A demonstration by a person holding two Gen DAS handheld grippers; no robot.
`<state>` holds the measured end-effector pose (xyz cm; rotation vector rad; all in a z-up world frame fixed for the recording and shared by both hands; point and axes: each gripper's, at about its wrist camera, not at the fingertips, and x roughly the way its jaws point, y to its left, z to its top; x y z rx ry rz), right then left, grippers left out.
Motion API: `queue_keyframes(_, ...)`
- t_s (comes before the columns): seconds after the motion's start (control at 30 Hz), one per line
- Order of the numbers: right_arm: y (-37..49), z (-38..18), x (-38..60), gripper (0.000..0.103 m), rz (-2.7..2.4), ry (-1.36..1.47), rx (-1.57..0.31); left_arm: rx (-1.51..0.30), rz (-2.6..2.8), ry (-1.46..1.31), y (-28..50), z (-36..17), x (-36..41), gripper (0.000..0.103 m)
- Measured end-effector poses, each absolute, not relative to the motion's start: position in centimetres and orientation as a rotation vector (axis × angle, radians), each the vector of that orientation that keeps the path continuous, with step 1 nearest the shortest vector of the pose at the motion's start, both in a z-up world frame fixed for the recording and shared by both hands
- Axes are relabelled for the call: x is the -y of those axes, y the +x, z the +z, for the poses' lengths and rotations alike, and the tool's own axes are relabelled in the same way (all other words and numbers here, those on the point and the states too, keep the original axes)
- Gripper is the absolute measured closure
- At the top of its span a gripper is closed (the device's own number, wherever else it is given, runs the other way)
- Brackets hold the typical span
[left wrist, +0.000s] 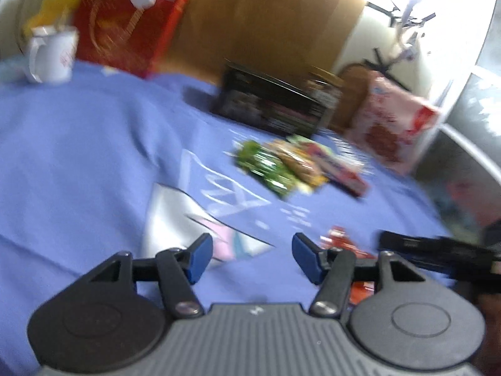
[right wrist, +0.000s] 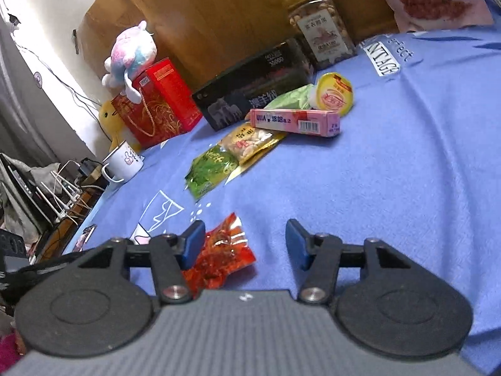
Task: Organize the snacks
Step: 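Close the right gripper on the red-orange jerky packet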
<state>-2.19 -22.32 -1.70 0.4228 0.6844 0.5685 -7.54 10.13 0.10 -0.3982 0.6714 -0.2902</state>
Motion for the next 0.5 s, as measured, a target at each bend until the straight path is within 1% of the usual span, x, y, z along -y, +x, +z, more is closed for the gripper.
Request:
queue_keyframes(0.03, -2.2, -1.7, 22.2, 0.049, 0.58, 0.416, -0.689, -0.685, -0.329, -0.426, -7.7, 0.1, -10.0, 0.051)
queue_keyframes(0.07, -2.2, -1.7, 22.1, 0.053, 0.592, 0.417, -0.699, -0.705, -0.374, -0.456, -7.7, 0.1, -9.9, 0.054)
queue_keyframes(0.13, -2.4, -1.8, 22.0, 0.056, 0.611, 0.414, -0.712, -0.744, -0.444, -0.502, -7.7, -0.2, -9.4, 0.058)
queue_keyframes(0.17, -2.4, -1.7, 22.1, 0.061, 0.616, 0.407, -0.717, -0.769, -0.478, -0.523, -7.6, -0.5, -9.1, 0.059)
queue_keyframes(0.2, -2.6, -1.7, 22.2, 0.069, 0.621, 0.403, -0.726, -0.788, -0.498, -0.534, -7.4, -0.7, -8.9, 0.06)
queue_keyframes(0.23, -2.7, -1.8, 22.3, 0.071, 0.636, 0.41, -0.746, -0.806, -0.507, -0.54, -7.4, -1.1, -8.4, 0.061)
queue_keyframes(0.27, -2.6, -2.0, 22.4, 0.076, 0.651, 0.423, -0.758, -0.821, -0.514, -0.544, -7.2, -1.4, -8.2, 0.064)
queue_keyframes(0.3, -2.8, -2.2, 22.6, 0.079, 0.674, 0.441, -0.775, -0.818, -0.519, -0.548, -7.2, -1.5, -8.0, 0.063)
queue_keyframes(0.5, -4.1, -2.7, 22.8, 0.079, 0.754, 0.487, -0.805, -0.837, -0.533, -0.608, -6.7, -2.0, -8.6, 0.064)
